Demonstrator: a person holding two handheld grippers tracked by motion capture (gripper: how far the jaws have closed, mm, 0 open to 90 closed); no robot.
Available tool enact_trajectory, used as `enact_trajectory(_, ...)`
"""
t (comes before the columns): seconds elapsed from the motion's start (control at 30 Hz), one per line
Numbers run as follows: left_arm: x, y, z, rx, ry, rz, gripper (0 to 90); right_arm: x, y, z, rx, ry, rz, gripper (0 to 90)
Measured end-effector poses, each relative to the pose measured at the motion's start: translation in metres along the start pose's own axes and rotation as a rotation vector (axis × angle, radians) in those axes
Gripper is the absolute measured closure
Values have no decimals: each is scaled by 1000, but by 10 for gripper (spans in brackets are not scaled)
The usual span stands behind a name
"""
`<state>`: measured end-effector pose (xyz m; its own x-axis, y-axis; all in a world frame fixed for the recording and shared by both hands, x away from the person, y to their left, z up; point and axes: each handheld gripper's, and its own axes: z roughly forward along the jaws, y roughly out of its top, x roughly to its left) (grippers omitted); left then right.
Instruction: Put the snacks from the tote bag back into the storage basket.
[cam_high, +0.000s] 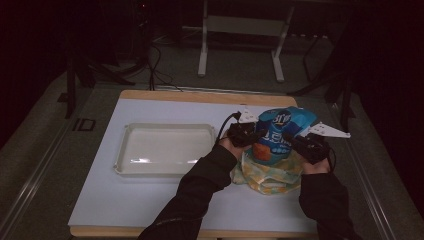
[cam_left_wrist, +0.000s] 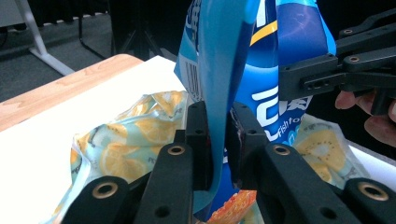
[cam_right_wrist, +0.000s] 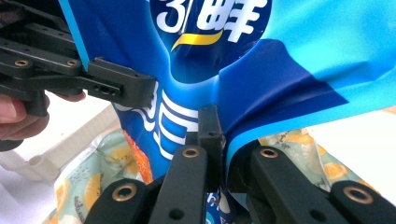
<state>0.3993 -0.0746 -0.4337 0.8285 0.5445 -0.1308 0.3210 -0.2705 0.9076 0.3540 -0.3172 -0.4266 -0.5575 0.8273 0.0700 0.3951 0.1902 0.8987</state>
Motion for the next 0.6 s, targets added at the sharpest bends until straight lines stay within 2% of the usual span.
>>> enact_trajectory(0.27, -4, 18, -6, 31, -2, 23, 847, 2, 15, -8, 13, -6, -15, 881)
enact_trajectory(0.6, -9, 40, -20, 24, -4, 38, 860, 7, 36, -22, 1, -15, -39, 881)
